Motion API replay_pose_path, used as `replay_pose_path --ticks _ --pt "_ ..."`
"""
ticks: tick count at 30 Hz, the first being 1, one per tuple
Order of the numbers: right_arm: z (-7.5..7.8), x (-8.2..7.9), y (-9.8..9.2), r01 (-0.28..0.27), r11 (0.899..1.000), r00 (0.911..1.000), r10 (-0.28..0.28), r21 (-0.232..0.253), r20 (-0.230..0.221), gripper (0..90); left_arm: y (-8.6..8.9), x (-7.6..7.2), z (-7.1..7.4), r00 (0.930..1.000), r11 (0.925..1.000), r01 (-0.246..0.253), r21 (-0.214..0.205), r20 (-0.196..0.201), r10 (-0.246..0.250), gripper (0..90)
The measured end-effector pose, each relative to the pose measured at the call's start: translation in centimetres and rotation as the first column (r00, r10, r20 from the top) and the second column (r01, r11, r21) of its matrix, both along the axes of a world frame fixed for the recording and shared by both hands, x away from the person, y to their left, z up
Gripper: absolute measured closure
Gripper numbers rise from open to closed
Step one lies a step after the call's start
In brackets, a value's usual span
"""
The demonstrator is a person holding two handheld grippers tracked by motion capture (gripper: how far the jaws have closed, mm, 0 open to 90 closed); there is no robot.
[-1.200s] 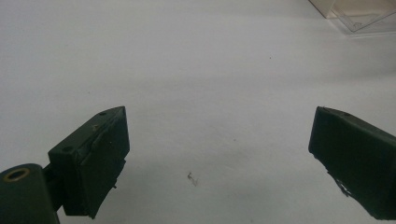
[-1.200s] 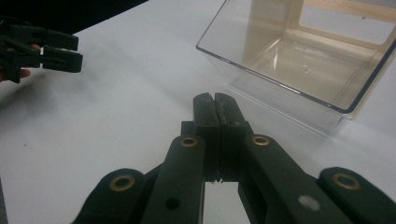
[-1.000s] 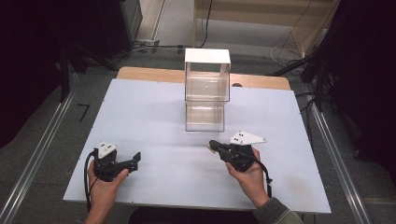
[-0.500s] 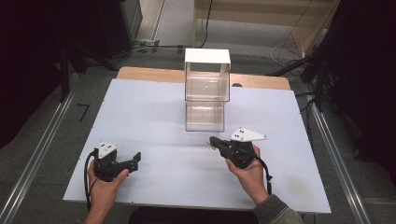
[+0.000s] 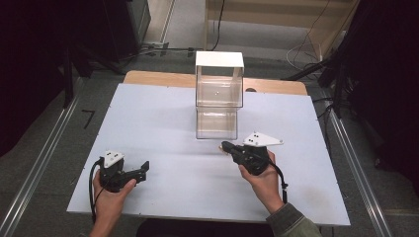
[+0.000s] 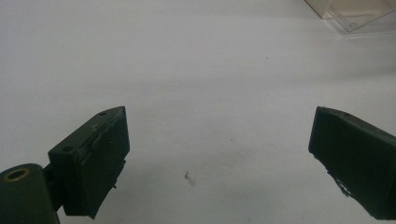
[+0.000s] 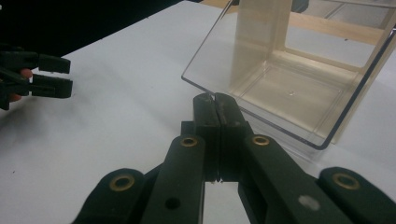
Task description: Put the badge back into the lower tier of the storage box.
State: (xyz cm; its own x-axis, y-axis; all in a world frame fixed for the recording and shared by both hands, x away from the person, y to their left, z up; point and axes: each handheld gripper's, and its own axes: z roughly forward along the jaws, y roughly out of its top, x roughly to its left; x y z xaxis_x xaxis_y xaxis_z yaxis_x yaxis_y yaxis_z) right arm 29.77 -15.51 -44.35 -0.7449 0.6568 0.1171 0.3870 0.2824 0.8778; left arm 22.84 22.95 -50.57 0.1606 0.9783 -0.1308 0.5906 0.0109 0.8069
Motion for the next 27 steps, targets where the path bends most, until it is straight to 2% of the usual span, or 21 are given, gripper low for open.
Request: replay_pose_path --ticks 22,27 --pt "1.0 1.1 0.2 0.022 0.999 0.9995 -0.022 0.03 0.024 86.8 0.0 0.0 0.0 1.0 1.0 -0.001 -0.002 0.001 0.001 5.7" --pt "0.8 1.6 0.2 0.034 0.999 0.9993 -0.035 0.031 0.013 86.9 0.0 0.0 0.0 1.0 1.0 0.0 -0.002 0.001 0.0 5.7"
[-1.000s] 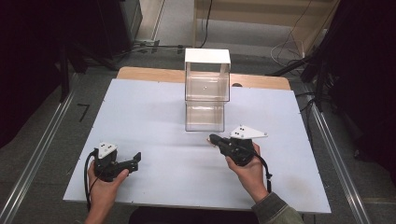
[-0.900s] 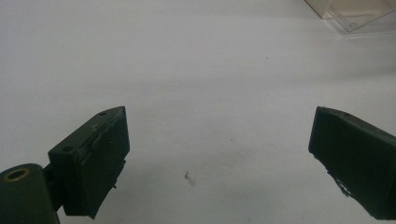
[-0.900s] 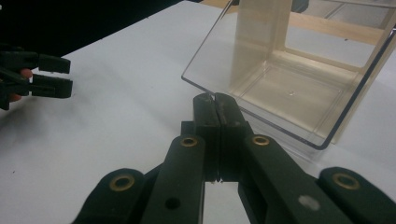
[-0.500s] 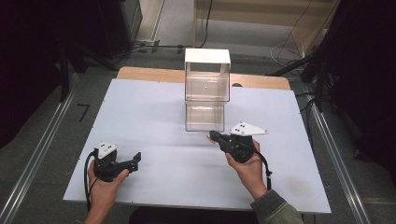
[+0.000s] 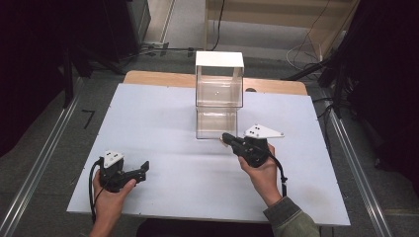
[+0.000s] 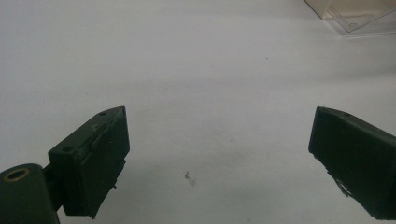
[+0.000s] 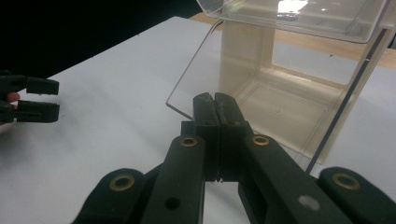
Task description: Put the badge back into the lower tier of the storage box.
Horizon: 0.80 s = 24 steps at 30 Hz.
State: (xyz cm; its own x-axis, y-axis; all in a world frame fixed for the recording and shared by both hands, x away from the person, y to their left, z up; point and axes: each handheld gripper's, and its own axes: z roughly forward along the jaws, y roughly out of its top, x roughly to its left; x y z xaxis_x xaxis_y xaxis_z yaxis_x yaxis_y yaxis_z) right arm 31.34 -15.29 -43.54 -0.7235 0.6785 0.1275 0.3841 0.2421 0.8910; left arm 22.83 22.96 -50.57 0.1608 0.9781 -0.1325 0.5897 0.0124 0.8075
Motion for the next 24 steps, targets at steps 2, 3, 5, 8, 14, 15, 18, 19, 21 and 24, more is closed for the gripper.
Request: replay_pose_path --ticks 2,3,5,8,14,15,18,19,21,24 --pt "-0.1 0.2 0.0 0.004 1.0 1.0 -0.004 -0.002 -0.003 86.8 0.0 0.0 0.0 1.0 1.0 0.0 -0.001 0.0 0.0 5.7" --pt "-0.1 0.3 0.0 0.006 1.0 1.0 -0.006 -0.003 -0.002 86.8 0.0 0.0 0.0 1.0 1.0 0.0 -0.001 0.0 0.0 5.7" --pt "-0.2 0.5 0.0 0.011 1.0 0.9999 -0.011 -0.004 -0.005 86.8 0.0 0.0 0.0 1.0 1.0 0.0 0.0 -0.001 0.0 5.7" --pt "-0.3 0.8 0.0 0.02 1.0 0.9998 -0.02 -0.003 -0.007 86.8 0.0 0.0 0.0 1.0 1.0 0.001 0.0 -0.001 -0.001 5.7" --pt "-0.3 1.3 0.0 0.027 1.0 0.9996 -0.027 -0.003 -0.009 86.8 0.0 0.0 0.0 1.0 1.0 0.002 -0.002 -0.001 -0.002 5.7" --pt "-0.3 1.4 0.0 0.028 1.0 0.9996 -0.029 -0.005 -0.008 86.8 0.0 0.0 0.0 1.0 1.0 0.001 -0.001 -0.001 -0.001 5.7" --pt "-0.3 1.5 0.1 0.03 1.0 0.9995 -0.03 -0.005 -0.007 86.8 0.0 0.0 0.0 1.0 1.0 0.002 -0.001 -0.002 -0.002 5.7" --pt "-0.3 1.6 0.1 0.033 0.999 0.9994 -0.033 -0.005 -0.01 86.8 0.0 0.0 0.0 1.0 1.0 0.002 -0.001 -0.002 -0.002 5.7" --pt "-0.4 1.7 0.0 0.037 0.999 0.9993 -0.037 -0.004 -0.01 86.8 0.0 0.0 0.0 1.0 1.0 0.002 -0.003 -0.002 -0.002 5.7" --pt "-0.4 2.0 0.0 0.042 0.999 0.999 -0.043 -0.005 -0.01 86.8 0.0 0.0 0.0 1.0 1.0 0.002 -0.002 -0.002 -0.002 5.7"
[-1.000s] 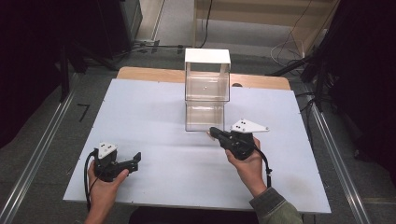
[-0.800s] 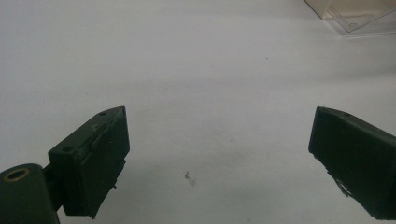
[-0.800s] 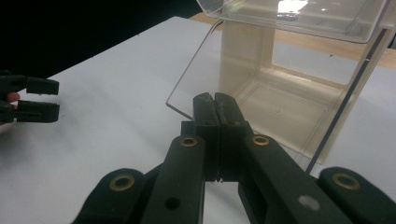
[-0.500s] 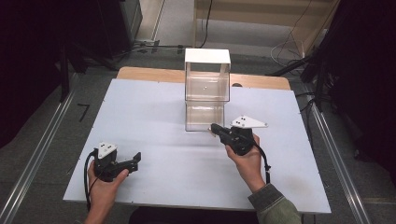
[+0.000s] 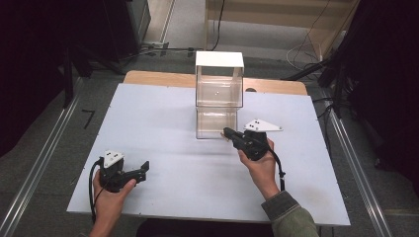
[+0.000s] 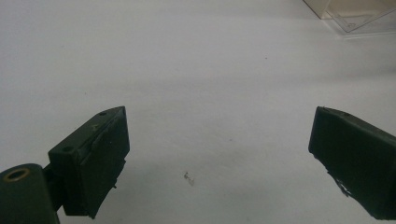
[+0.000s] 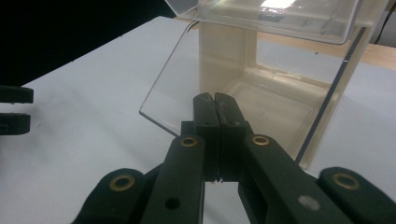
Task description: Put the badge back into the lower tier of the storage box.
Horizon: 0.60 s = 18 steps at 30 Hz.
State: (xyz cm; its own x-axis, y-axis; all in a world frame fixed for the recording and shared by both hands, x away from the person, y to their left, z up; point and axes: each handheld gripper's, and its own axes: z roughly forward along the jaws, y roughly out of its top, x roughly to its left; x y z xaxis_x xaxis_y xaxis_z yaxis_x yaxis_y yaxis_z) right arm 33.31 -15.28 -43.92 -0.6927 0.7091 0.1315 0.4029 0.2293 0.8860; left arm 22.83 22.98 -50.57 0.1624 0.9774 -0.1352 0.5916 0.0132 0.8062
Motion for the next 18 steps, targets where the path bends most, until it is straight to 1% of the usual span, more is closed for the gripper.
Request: replay_pose_path --ticks 12,18 --pt "-0.2 0.9 0.0 0.023 1.0 0.9997 -0.023 0.001 -0.002 86.8 0.0 0.0 0.0 1.0 1.0 0.001 -0.001 0.001 -0.001 5.7" --pt "-0.6 1.4 0.1 0.033 0.999 0.9994 -0.033 -0.011 -0.008 86.8 0.0 0.0 0.0 1.0 1.0 0.001 -0.002 0.002 -0.001 5.7"
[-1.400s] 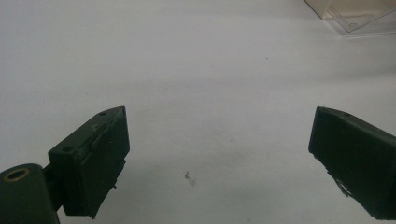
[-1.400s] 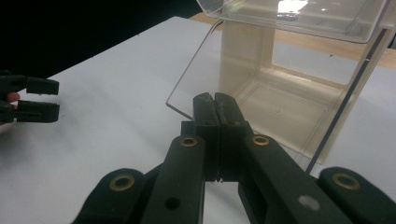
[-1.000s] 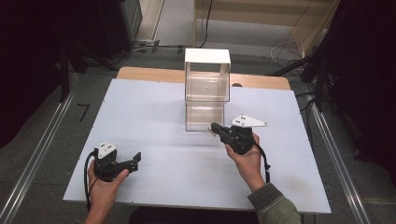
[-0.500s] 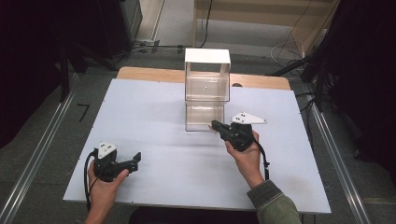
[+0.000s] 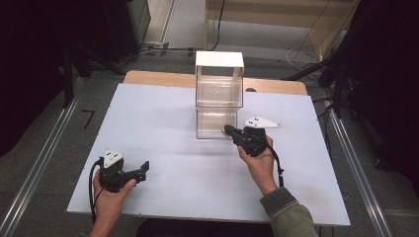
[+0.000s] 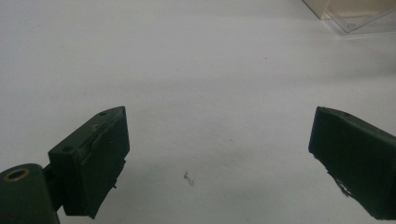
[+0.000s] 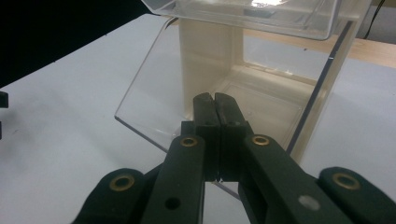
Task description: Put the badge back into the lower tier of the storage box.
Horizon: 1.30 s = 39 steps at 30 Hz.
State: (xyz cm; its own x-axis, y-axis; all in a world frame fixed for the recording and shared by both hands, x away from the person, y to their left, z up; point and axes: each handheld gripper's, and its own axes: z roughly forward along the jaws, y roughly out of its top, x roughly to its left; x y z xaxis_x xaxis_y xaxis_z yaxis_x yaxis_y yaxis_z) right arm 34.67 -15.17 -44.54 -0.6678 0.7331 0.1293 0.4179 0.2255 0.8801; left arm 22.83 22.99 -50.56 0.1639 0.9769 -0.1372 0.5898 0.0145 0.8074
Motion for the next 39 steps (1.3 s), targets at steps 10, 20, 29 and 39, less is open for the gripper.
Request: replay_pose_path --ticks 10,20,29,39 --pt "-0.5 0.7 0.0 0.021 1.0 0.9997 -0.021 -0.002 -0.011 86.7 0.0 0.0 0.0 1.0 1.0 0.0 0.001 -0.001 0.0 5.7" --pt "-0.9 1.0 0.2 0.02 1.0 0.9989 -0.02 -0.002 -0.042 67.2 0.0 0.0 0.0 1.0 1.0 0.002 -0.001 0.001 -0.002 5.7" --pt "-0.5 0.5 -0.1 0.007 1.0 0.9988 -0.008 -0.014 -0.048 59.5 0.0 0.0 0.0 1.0 1.0 0.002 -0.003 0.001 -0.002 5.7" --pt "0.1 -0.9 -0.5 -0.029 0.999 0.999 0.028 -0.03 -0.035 50.2 0.0 -0.1 0.1 1.0 1.0 -0.001 0.0 0.003 0.001 5.7"
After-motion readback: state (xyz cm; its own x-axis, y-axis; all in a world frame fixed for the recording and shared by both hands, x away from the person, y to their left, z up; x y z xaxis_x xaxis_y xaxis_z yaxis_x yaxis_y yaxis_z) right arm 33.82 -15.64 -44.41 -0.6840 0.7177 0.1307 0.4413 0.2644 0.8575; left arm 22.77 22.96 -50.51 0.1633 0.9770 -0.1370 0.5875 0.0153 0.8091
